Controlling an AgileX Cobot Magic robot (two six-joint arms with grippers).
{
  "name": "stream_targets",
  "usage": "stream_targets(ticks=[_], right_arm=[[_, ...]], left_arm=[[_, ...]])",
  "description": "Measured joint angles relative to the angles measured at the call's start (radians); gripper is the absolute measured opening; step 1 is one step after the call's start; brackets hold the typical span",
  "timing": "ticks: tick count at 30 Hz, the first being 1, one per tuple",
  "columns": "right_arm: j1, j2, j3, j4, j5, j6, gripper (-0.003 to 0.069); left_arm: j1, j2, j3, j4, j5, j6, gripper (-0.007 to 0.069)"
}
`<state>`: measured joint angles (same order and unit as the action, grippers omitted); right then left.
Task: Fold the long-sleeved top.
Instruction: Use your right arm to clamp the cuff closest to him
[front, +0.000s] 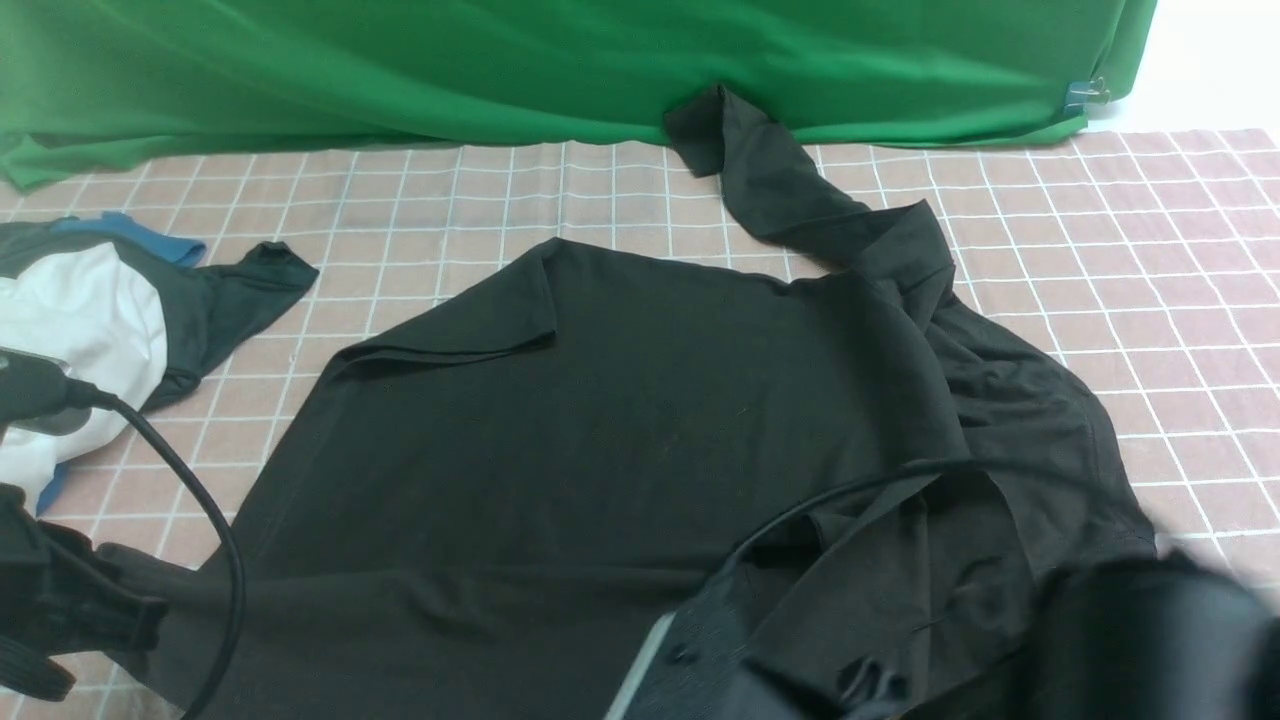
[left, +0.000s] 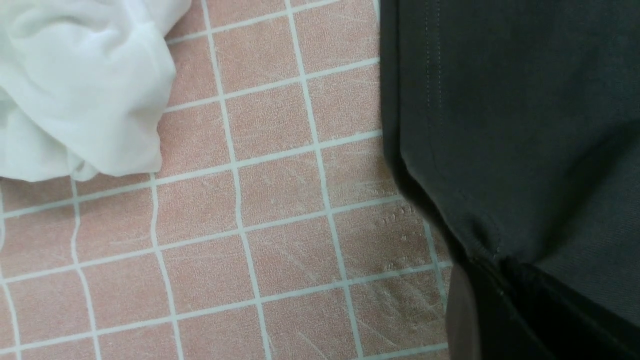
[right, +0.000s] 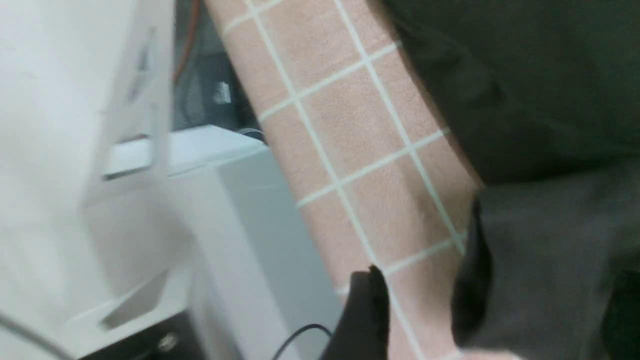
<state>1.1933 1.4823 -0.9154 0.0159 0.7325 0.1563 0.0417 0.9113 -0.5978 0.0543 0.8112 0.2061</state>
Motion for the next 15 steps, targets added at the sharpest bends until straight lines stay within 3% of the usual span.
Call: stream_targets(ticks=[12,15], right_arm=[[0.005,0.218,0.002,-0.07,-0.1,0.039,0.0567],[0.005,0.241,0.002,-0.082,-0.099,0.039,0.0443]], left_arm=[[0.0,0.0,0.0,-0.02,-0.002,0.0,0.0035],[0.0,0.0,0.0,-0.025,-0.003,0.0,0.0035]])
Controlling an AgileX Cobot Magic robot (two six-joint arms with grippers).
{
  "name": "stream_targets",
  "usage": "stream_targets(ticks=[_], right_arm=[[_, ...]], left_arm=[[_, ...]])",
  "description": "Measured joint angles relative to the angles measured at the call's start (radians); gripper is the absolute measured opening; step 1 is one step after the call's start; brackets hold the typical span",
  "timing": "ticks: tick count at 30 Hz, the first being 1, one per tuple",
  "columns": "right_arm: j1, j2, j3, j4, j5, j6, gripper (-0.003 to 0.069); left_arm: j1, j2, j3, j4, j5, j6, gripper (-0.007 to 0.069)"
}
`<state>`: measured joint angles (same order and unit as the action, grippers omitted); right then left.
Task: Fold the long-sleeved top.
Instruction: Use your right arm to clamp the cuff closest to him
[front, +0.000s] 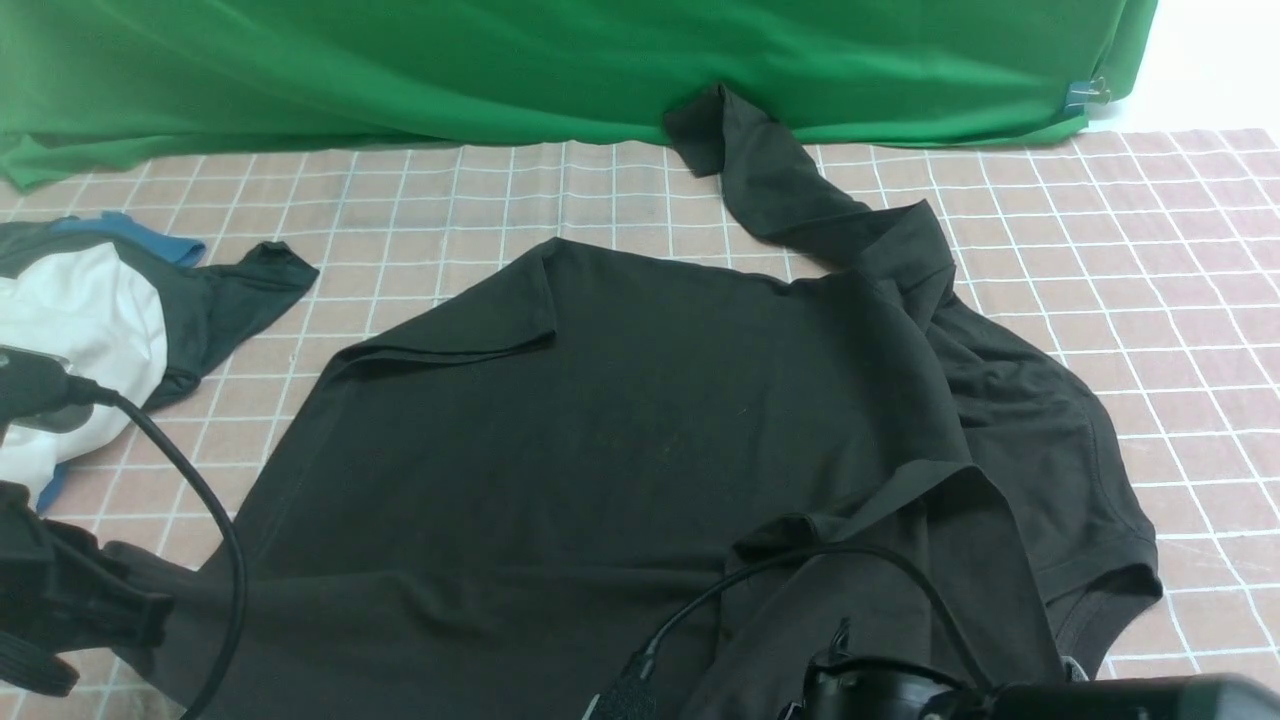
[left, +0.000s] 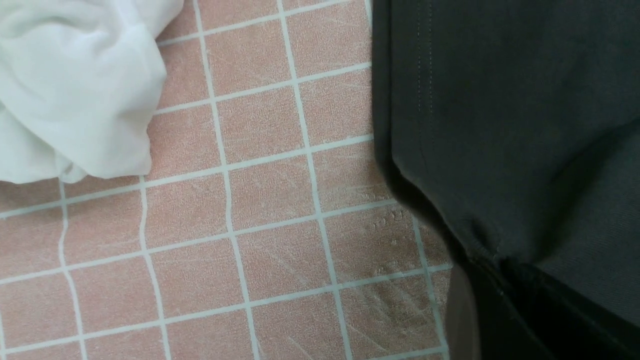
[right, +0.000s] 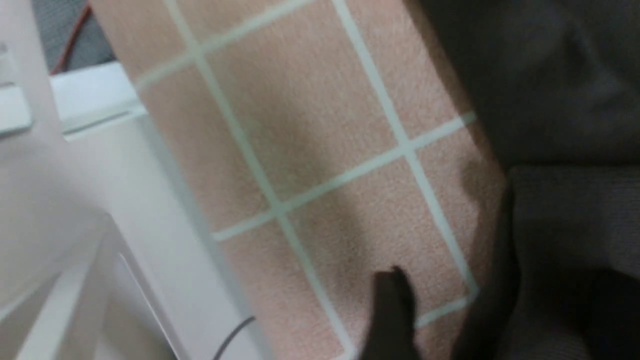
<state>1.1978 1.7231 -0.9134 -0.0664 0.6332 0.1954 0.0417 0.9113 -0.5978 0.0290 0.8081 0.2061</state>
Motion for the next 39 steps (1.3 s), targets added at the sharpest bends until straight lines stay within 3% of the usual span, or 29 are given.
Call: stream_targets(ticks=[1,2,3,5,8,11,23,26,28,30,32,39], right_arm=[[0.0,0.001,0.0,-0.005,0.0,0.0,0.0377],[0.0,0.001,0.0,-0.005,0.001,0.0,0.0365],[0.0,0.001,0.0,-0.011,0.003,0.0,0.0269],[0.0,0.001,0.0,-0.024,0.004,0.0,0.0157],[0.0,0.001,0.0,-0.045,0.004,0.0,0.0057],[0.0,-0.006,0.0,-0.054,0.014,0.0,0.0033],[0.0,-0.207,-0.046,-0.036,0.096,0.072,0.0046],[0.001,-0.167,-0.046,-0.019,0.095,0.078,0.0144],[0.001,-0.114,-0.046,-0.016,0.071,0.079,0.0304],[0.001,-0.066,-0.046,-0.016,0.046,0.079,0.0421],[0.001,-0.023,-0.046,-0.015,0.033,0.079,0.0465],[-0.001,0.033,-0.046,-0.038,-0.013,0.079,0.0366]], left_arm=[[0.0,0.0,0.0,-0.001,0.0,0.0,0.0035],[0.0,0.0,0.0,-0.001,0.0,0.0,0.0035],[0.0,0.0,0.0,-0.001,0.0,0.0,0.0035],[0.0,0.0,0.0,-0.003,0.0,0.0,0.0035],[0.0,0.0,0.0,-0.004,0.0,0.0,0.0035],[0.0,0.0,0.0,-0.005,0.0,0.0,0.0035],[0.0,0.0,0.0,-0.011,-0.008,-0.002,0.0035],[0.0,0.0,0.0,-0.019,-0.012,-0.002,0.0035],[0.0,0.0,0.0,-0.019,-0.012,-0.002,0.0035],[0.0,0.0,0.0,-0.02,-0.015,-0.001,0.0035],[0.0,0.0,0.0,-0.023,-0.015,-0.001,0.0035],[0.0,0.0,0.0,-0.029,-0.015,-0.001,0.0035]])
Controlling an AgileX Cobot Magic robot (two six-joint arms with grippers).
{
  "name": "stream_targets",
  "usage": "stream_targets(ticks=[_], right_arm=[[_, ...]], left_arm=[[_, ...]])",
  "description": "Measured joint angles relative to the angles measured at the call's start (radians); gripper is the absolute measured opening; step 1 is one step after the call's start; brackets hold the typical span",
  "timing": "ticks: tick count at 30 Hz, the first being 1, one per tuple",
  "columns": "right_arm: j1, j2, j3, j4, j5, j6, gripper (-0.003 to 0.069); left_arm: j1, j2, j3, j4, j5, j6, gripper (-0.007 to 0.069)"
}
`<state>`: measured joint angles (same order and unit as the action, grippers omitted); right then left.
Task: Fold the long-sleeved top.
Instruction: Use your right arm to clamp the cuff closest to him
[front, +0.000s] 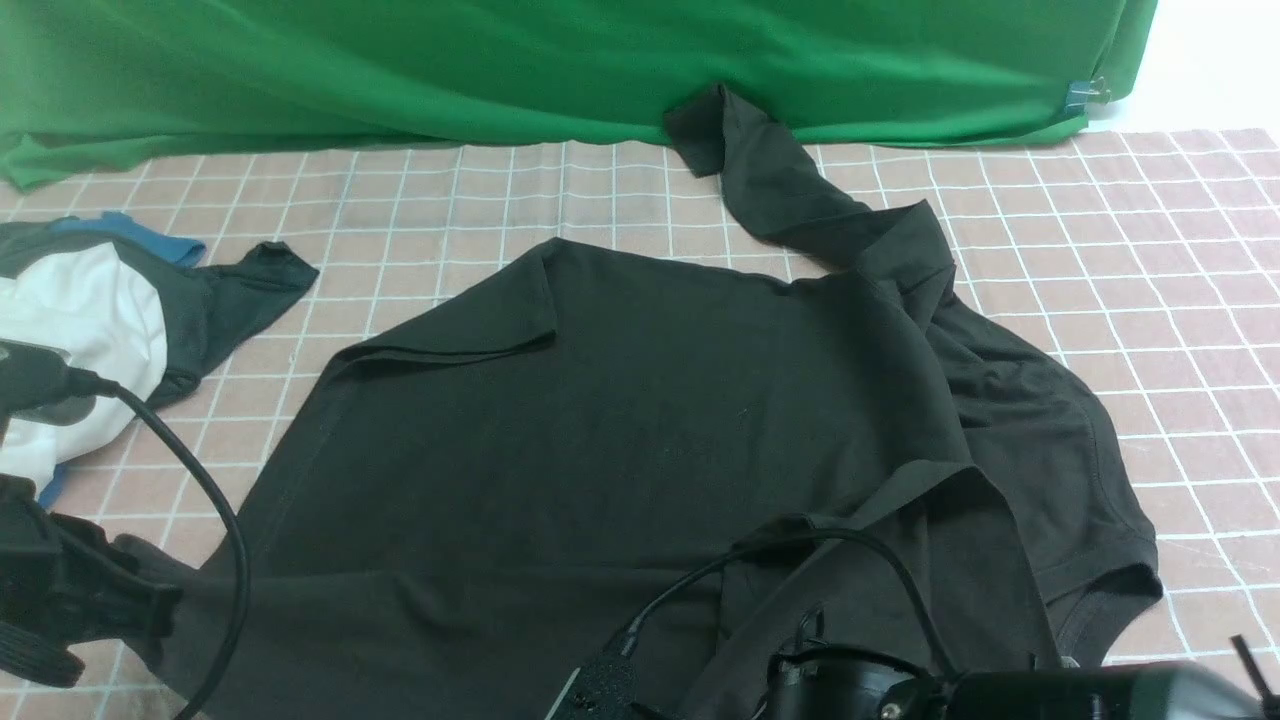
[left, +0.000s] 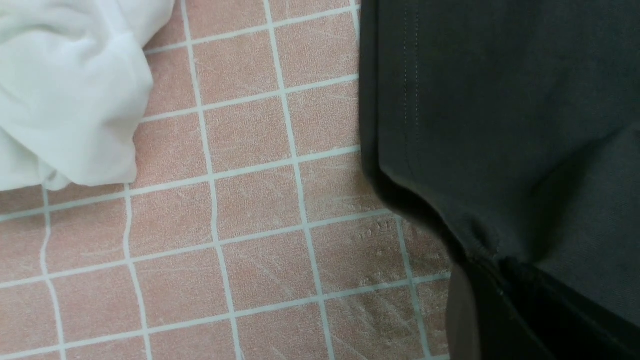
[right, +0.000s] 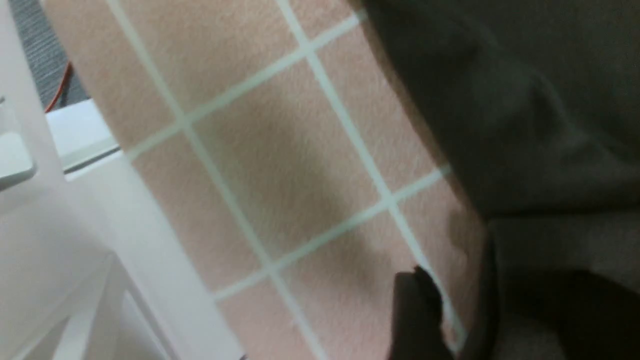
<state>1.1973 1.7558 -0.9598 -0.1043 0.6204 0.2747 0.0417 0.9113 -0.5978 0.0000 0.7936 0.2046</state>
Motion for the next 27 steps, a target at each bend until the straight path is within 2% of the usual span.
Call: stream_targets(ticks=[8,10,13,14,15,17,22,27], right_arm=[[-0.022,0.04,-0.013,0.001,0.0,0.0,0.0344],[-0.024,0.04,-0.013,0.001,0.001,0.0,0.032],[-0.028,0.039,-0.014,-0.002,0.015,-0.001,0.0212],[-0.028,0.037,-0.015,-0.005,0.022,-0.004,0.0148],[-0.028,0.036,-0.015,-0.007,0.023,-0.006,0.0136],[-0.03,0.025,-0.014,-0.011,0.027,-0.009,0.0062],[-0.03,-0.052,-0.002,0.006,0.103,-0.009,0.0052],[-0.034,-0.269,-0.002,0.013,0.152,0.03,0.0052]], left_arm=[[0.0,0.0,0.0,0.0,0.0,0.0,0.0035],[0.0,0.0,0.0,0.0,0.0,0.0,0.0035],[0.0,0.0,0.0,0.0,0.0,0.0,0.0035],[0.0,0.0,0.0,0.0,0.0,0.0,0.0035],[0.0,0.0,0.0,0.0,0.0,0.0,0.0035],[0.0,0.0,0.0,0.0,0.0,0.0,0.0035],[0.0,0.0,0.0,0.0,0.0,0.0,0.0035],[0.0,0.0,0.0,0.0,0.0,0.003,0.0035]])
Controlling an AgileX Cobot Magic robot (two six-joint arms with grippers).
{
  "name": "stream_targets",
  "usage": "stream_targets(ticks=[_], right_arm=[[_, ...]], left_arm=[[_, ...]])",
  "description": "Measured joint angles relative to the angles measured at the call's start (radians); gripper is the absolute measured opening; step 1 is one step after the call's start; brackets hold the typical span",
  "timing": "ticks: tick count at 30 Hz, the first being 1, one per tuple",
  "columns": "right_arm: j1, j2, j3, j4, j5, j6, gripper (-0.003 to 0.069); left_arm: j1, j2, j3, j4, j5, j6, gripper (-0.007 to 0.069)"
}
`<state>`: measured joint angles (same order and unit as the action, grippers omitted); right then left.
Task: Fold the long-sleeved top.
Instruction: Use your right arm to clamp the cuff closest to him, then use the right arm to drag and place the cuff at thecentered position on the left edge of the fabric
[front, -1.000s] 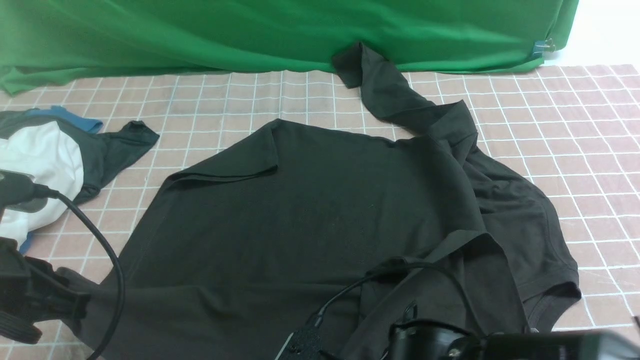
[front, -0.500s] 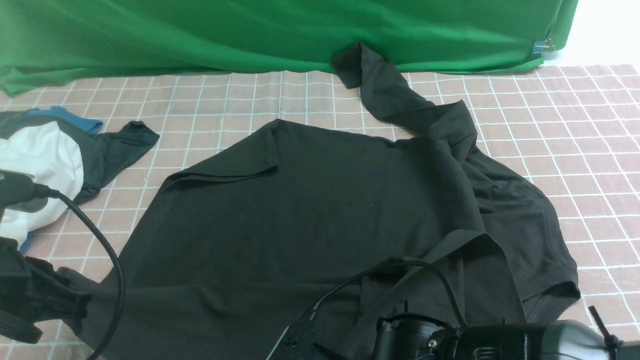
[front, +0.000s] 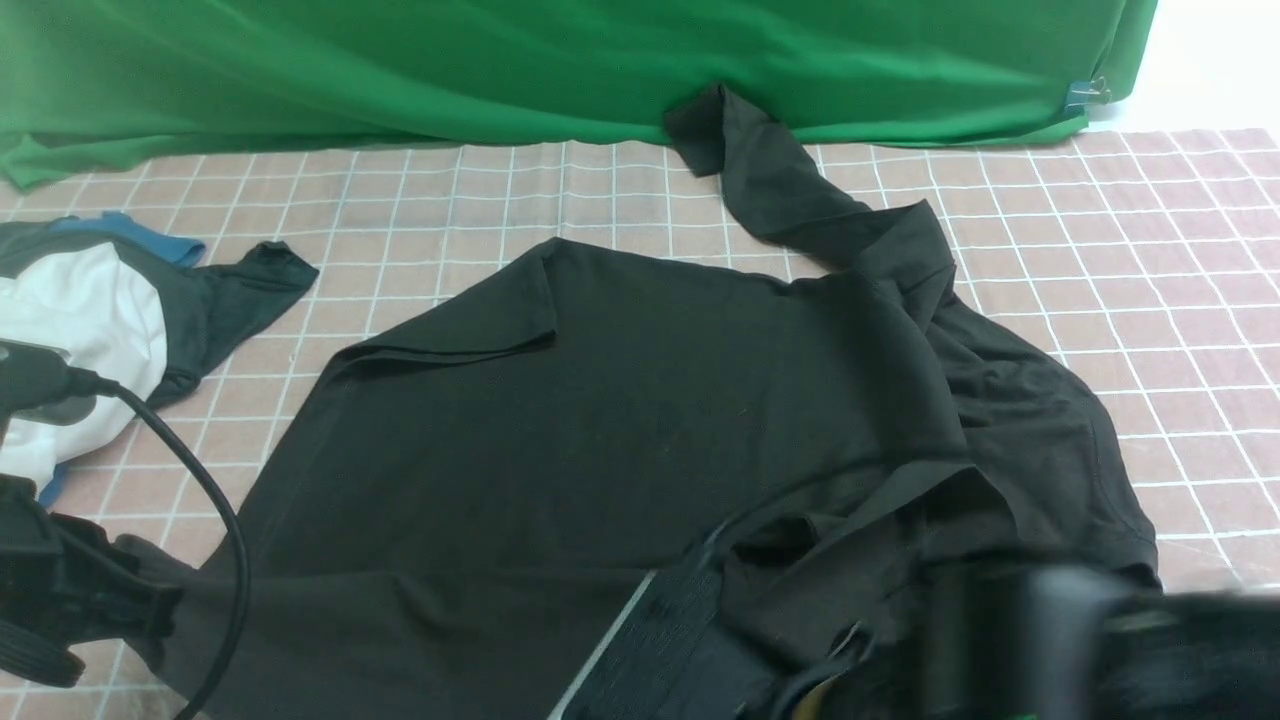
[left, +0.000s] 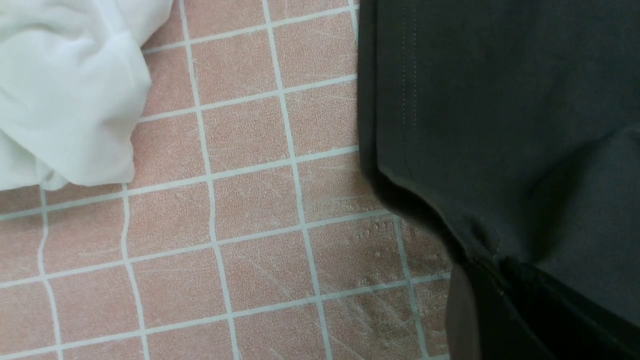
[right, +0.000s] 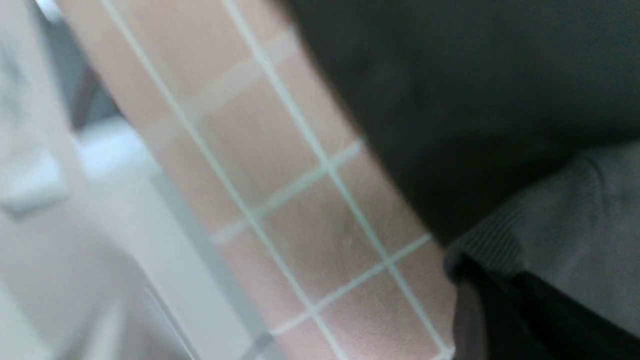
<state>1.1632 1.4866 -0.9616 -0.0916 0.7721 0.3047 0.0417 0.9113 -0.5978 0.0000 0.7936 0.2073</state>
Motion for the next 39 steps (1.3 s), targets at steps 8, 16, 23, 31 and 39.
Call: stream_targets(ticks=[8,16,23,31,39], right_arm=[[-0.095,-0.167,-0.087,0.007,-0.104,0.04,0.0052],[-0.277,-0.102,-0.187,0.007,-0.384,0.008,0.0052],[-0.353,0.005,-0.293,0.007,-0.377,-0.068,0.0052],[-0.444,0.139,-0.373,0.007,-0.439,-0.142,0.0052],[-0.501,0.29,-0.459,0.008,-0.488,-0.17,0.0052]], left_arm=[[0.0,0.0,0.005,0.0,-0.001,-0.001,0.0035],[0.0,0.0,0.005,0.0,0.03,-0.001,0.0035],[0.0,0.0,0.005,0.0,0.051,-0.001,0.0035],[0.0,0.0,0.005,0.0,0.051,-0.001,0.0035],[0.0,0.0,0.005,0.024,0.116,-0.001,0.0035]])
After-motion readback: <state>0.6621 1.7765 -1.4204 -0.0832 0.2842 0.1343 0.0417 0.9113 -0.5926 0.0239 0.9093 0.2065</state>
